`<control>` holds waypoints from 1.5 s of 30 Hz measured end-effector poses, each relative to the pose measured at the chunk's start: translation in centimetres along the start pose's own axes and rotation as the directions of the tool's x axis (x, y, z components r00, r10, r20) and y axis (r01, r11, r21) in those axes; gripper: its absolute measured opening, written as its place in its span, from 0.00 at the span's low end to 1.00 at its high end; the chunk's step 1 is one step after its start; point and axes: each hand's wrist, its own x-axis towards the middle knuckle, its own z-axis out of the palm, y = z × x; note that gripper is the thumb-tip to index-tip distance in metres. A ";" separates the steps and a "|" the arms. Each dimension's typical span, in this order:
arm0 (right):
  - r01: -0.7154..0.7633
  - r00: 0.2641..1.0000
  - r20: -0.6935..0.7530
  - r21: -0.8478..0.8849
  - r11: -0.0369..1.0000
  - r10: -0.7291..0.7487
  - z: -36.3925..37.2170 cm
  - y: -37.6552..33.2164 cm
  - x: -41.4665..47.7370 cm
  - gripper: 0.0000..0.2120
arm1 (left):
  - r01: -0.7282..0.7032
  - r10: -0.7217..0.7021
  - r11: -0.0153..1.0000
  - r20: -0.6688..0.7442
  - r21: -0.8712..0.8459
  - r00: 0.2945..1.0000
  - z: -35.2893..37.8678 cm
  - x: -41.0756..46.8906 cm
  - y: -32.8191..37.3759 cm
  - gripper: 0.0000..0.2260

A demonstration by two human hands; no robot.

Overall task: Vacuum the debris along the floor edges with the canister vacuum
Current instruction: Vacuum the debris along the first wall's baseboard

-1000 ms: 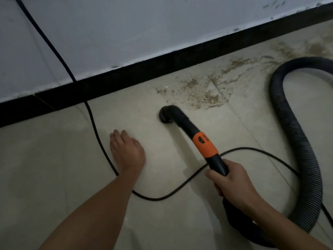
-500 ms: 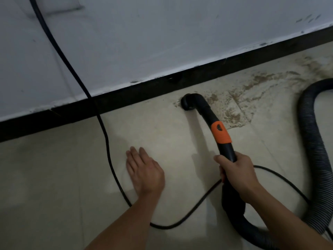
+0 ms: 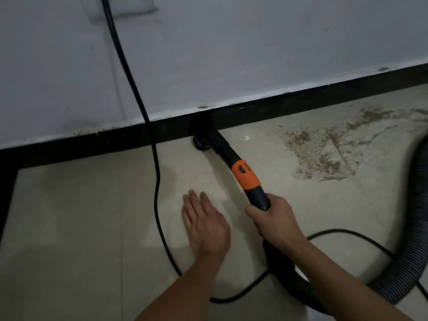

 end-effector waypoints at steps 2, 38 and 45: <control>0.006 1.000 0.013 0.003 1.000 -0.006 -1.0 0.0 0.6 0.07 | 0.005 -0.005 1.000 -0.007 -0.010 1.000 0.1 0.0 -0.1 0.24; -0.225 0.895 -0.445 -0.408 0.885 0.023 -17.0 5.6 3.0 0.11 | 0.042 -0.042 0.999 -0.037 -0.003 0.998 -0.4 -0.6 0.3 0.25; -0.139 0.966 -0.226 -0.059 0.989 0.123 -17.6 3.8 2.0 0.08 | 0.010 -0.010 1.000 -0.010 -0.008 1.000 -0.4 -0.7 0.5 0.26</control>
